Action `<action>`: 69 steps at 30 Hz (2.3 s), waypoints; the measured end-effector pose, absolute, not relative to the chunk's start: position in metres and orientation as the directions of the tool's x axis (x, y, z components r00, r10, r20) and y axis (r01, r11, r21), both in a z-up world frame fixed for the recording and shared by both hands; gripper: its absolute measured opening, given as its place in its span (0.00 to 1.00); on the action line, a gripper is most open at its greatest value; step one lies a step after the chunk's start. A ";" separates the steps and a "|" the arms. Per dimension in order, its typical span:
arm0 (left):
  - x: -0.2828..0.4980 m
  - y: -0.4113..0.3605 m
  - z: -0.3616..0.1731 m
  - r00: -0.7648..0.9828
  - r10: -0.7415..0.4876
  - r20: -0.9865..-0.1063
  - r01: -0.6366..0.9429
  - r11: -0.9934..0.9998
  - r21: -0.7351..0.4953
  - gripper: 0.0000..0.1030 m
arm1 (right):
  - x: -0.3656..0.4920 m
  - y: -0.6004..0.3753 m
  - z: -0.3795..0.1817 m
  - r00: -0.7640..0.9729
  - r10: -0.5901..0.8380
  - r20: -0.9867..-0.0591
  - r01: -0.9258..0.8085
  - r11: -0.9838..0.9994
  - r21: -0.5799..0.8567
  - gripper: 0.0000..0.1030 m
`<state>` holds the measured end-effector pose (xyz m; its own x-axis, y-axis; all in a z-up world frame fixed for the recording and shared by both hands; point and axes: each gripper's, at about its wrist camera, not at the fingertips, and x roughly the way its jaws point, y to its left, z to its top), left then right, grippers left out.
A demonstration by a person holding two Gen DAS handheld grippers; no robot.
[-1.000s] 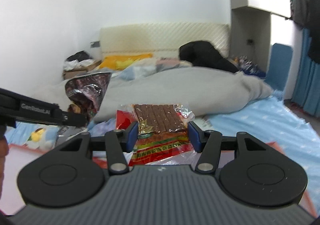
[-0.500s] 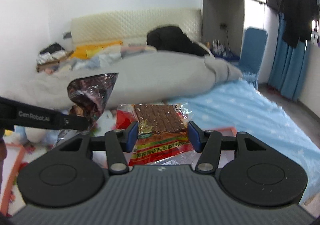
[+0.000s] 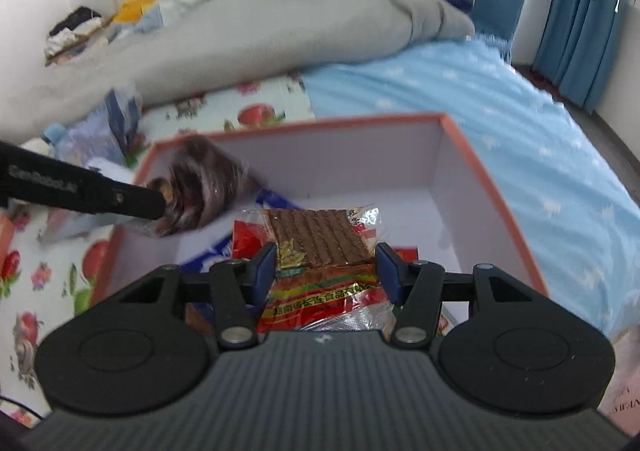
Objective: Organize snacks
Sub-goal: 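Open both tools to drop the packets into the box, then withdraw both open tools from the box back toward the snacks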
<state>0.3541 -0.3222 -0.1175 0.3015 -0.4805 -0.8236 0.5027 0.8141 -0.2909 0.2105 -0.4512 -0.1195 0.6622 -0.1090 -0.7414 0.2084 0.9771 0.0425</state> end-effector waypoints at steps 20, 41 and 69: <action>0.344 -0.293 -0.100 0.364 -0.510 -0.780 0.509 0.810 -0.292 0.26 | 0.205 -0.450 -0.113 0.691 -0.088 -0.717 0.233 0.967 0.106 0.63; 0.297 -0.227 -0.038 0.579 -0.547 -0.605 0.553 0.808 -0.201 0.26 | 0.182 -0.378 -0.059 0.852 -0.089 -0.516 0.154 0.985 0.084 0.63; 0.264 -0.104 -0.071 0.659 -0.451 -0.602 0.426 0.883 -0.196 0.27 | 0.169 -0.273 -0.078 0.868 0.050 -0.493 0.013 0.992 0.123 0.63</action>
<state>0.2635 -0.1042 -0.0712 0.6590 -0.4514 -0.6016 0.4263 0.8831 -0.1958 0.1685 -0.2727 -0.0782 0.8684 0.0502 -0.4934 0.0125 0.9923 0.1231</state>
